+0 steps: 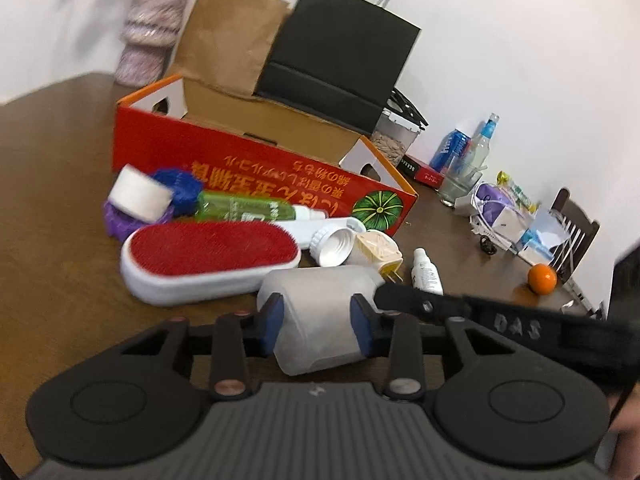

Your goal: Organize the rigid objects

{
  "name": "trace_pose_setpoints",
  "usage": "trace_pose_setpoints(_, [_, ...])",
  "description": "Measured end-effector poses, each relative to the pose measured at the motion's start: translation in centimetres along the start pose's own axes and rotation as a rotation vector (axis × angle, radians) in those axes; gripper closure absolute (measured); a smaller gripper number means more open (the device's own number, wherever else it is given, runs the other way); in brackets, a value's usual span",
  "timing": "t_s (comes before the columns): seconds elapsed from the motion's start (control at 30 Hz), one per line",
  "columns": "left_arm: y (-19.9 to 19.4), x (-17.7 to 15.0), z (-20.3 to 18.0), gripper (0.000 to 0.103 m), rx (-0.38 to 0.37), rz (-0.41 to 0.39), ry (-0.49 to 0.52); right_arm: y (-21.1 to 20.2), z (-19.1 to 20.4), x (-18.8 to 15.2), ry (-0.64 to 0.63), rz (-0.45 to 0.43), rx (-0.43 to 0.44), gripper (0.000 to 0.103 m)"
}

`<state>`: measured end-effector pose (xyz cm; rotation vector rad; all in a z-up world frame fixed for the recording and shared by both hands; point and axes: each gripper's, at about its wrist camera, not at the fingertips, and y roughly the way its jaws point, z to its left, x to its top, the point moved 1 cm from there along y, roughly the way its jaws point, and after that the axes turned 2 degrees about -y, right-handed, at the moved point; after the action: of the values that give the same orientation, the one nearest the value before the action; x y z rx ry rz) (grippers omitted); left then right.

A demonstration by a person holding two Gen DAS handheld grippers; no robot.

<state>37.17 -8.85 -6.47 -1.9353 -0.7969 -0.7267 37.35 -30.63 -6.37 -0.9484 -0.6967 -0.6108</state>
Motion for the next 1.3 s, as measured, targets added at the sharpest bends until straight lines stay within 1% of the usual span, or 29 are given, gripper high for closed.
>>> trace_pose_setpoints(0.07, [-1.6, -0.5, 0.4, 0.067, -0.004, 0.007, -0.009, -1.2, 1.3, -1.6, 0.015, 0.000, 0.005, 0.085])
trace_pose_setpoints(0.13, [-3.8, -1.6, 0.7, 0.067, 0.003, 0.025, 0.014, -2.9, 3.2, -3.9, 0.002, -0.002, 0.005, 0.085])
trace_pose_setpoints(0.23, [-7.3, -3.2, 1.4, 0.067, -0.026, 0.063, -0.004, -5.5, 5.7, -6.9, 0.002, -0.011, -0.007, 0.085])
trace_pose_setpoints(0.3, [-9.2, -4.0, 1.5, 0.067, -0.018, 0.073, 0.006, -6.9, 6.6, -8.2, 0.031, -0.012, 0.012, 0.085])
trace_pose_setpoints(0.4, [-10.4, -4.8, 1.4, 0.067, 0.002, 0.063, 0.042, -7.5, 7.4, -9.1, 0.030, -0.006, 0.022, 0.083])
trace_pose_setpoints(0.53, [-10.6, -5.0, 1.5, 0.066, -0.001, 0.054, 0.064, -7.3, 7.3, -9.0, 0.050, -0.010, 0.020, 0.083])
trace_pose_setpoints(0.7, [-10.6, -5.1, 2.0, 0.065, -0.014, 0.050, 0.050, -6.8, 7.3, -9.0, 0.054, -0.010, 0.004, 0.082])
trace_pose_setpoints(0.73, [-10.5, -5.1, 2.1, 0.063, -0.019, 0.052, 0.046, -6.7, 7.3, -9.1, 0.061, -0.009, 0.004, 0.081])
trace_pose_setpoints(0.77, [-10.5, -5.2, 2.4, 0.058, -0.021, 0.055, 0.038, -6.5, 7.2, -9.1, 0.073, -0.011, 0.003, 0.079])
trace_pose_setpoints(0.8, [-10.3, -5.2, 2.6, 0.055, -0.031, 0.061, 0.024, -6.5, 7.1, -9.1, 0.084, -0.014, -0.002, 0.075])
trace_pose_setpoints(0.87, [-10.2, -5.1, 3.0, 0.056, -0.052, 0.077, -0.002, -6.3, 7.1, -9.3, 0.086, -0.020, 0.001, 0.075])
trace_pose_setpoints(0.9, [-10.2, -5.0, 3.0, 0.061, -0.062, 0.079, -0.005, -6.2, 7.1, -9.4, 0.086, -0.020, 0.008, 0.075])
trace_pose_setpoints(0.93, [-10.2, -5.0, 3.0, 0.061, -0.071, 0.079, -0.004, -6.2, 7.2, -9.5, 0.084, -0.022, 0.005, 0.075])
trace_pose_setpoints(1.03, [-10.3, -5.0, 2.9, 0.063, -0.057, 0.056, 0.004, -6.2, 7.5, -9.5, 0.064, -0.034, -0.002, 0.079])
trace_pose_setpoints(1.07, [-10.3, -5.0, 2.8, 0.063, -0.050, 0.051, 0.000, -6.3, 7.5, -9.5, 0.073, -0.039, 0.003, 0.083])
trace_pose_setpoints(1.1, [-10.3, -4.9, 2.8, 0.064, -0.039, 0.040, -0.005, -6.3, 7.5, -9.4, 0.075, -0.042, 0.010, 0.084])
trace_pose_setpoints(1.2, [-10.5, -4.1, 2.2, 0.064, -0.025, -0.005, 0.027, -6.4, 7.9, -8.6, 0.050, -0.069, 0.010, 0.084])
trace_pose_setpoints(1.3, [-10.6, -2.3, 1.5, 0.065, -0.038, -0.062, 0.051, -6.5, 8.1, -6.4, 0.026, -0.119, 0.008, 0.084])
